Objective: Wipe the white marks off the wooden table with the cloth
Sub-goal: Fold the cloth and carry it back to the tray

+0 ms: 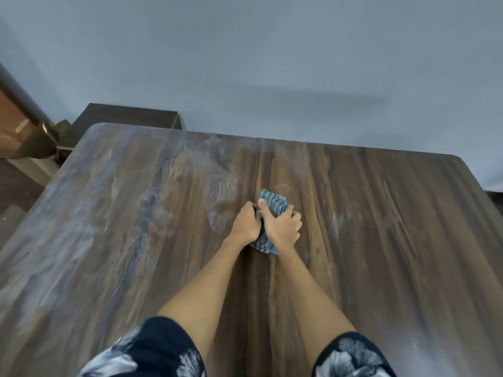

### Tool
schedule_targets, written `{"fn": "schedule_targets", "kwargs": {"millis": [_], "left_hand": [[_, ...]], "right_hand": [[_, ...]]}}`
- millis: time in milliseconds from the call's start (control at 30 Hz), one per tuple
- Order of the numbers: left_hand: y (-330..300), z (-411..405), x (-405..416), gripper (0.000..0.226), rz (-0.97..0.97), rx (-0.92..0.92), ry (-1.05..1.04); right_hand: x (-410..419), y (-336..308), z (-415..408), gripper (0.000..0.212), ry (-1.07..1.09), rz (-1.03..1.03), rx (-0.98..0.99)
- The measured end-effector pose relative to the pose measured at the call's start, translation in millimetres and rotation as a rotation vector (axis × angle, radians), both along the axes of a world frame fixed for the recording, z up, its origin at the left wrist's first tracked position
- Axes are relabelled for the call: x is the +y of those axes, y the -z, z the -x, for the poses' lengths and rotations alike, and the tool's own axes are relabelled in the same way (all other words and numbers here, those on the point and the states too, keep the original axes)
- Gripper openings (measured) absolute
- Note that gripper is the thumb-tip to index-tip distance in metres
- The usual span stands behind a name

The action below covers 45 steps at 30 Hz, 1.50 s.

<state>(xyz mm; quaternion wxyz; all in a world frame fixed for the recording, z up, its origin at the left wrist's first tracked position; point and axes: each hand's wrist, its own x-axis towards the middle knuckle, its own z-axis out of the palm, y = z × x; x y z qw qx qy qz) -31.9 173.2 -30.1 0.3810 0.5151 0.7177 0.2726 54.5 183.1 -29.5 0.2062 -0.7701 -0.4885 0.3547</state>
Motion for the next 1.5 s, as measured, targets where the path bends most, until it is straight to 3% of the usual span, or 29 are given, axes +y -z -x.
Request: {"fn": "schedule_targets", "kwargs": {"millis": [67, 167, 233, 333, 533, 767, 967, 1167, 1500], "left_hand": [[-15.8, 5.1, -1.0, 0.014, 0.045, -0.269, -0.052], [-50.1, 18.6, 3.7, 0.022, 0.023, -0.519, -0.182], [-79.4, 29.6, 10.8, 0.022, -0.027, -0.627, -0.196], [-136.5, 39.7, 22.0, 0.023, -0.116, -0.578, -0.095], [-295.3, 45.5, 39.4, 0.015, -0.516, -0.612, -0.023], [-423.9, 48.6, 18.3, 0.013, -0.810, -0.535, 0.023], [-448.2, 48.4, 0.8, 0.012, -0.881, -0.503, 0.013], [-444.7, 28.4, -1.9, 0.017, -0.853, -0.516, 0.046], [-406.7, -107.1, 14.0, 0.018, -0.712, -0.614, 0.280]], "right_hand": [[4.3, -16.8, 0.2, 0.106, -0.016, 0.121, 0.187], [8.0, -47.1, -11.3, 0.092, -0.092, 0.302, 0.806], [8.2, -75.2, -18.3, 0.074, -0.193, 0.337, 0.937], [21.8, -130.1, -20.0, 0.055, -0.280, 0.197, 1.023], [53.0, -303.9, -22.4, 0.047, -0.404, -0.335, 0.871], [44.6, -431.2, -25.9, 0.029, -0.532, -0.649, 0.811], [28.6, -452.5, -25.1, 0.020, -0.564, -0.749, 0.818], [16.9, -448.6, -48.4, 0.029, -0.522, -0.776, 0.790], [-13.9, -407.6, -186.8, 0.035, -0.253, -0.811, 0.705]]}}
